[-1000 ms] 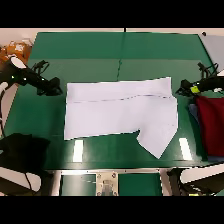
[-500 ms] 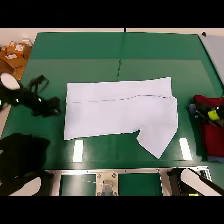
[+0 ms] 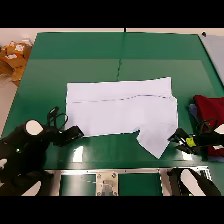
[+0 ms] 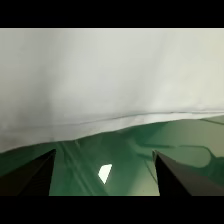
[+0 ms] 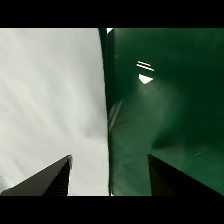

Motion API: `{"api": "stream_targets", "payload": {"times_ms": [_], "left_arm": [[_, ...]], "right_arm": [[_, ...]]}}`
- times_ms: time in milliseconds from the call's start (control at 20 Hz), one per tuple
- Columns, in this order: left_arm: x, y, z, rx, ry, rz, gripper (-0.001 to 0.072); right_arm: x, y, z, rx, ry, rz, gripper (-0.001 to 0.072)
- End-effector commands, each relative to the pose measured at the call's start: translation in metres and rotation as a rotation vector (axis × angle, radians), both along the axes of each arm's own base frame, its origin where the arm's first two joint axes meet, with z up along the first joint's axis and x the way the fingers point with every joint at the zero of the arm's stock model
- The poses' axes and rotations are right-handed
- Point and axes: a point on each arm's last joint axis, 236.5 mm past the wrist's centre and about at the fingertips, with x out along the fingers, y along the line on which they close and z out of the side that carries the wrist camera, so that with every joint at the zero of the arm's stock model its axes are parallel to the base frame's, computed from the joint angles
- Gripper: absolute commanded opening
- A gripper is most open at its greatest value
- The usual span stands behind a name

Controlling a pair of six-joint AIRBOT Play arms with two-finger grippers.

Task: Fold the shirts.

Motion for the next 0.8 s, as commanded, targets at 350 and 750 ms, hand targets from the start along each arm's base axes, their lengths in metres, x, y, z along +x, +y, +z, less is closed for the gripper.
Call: {"api": "stream_targets", "payload": {"times_ms": [350,750], "left_arm": [[0.029,-0.017,0.006,-0.046,-0.133,0.124,0.0709],[0.022,-0.010,-0.009,-0.042,-0.088,0.192,0.0707]], "right_arm": [[0.038,0.027,-0.003,0.082,-0.166,-0.041,0.0526],[0.044,0.028,-0.001,0.071,-0.224,0.036,0.0066]]}}
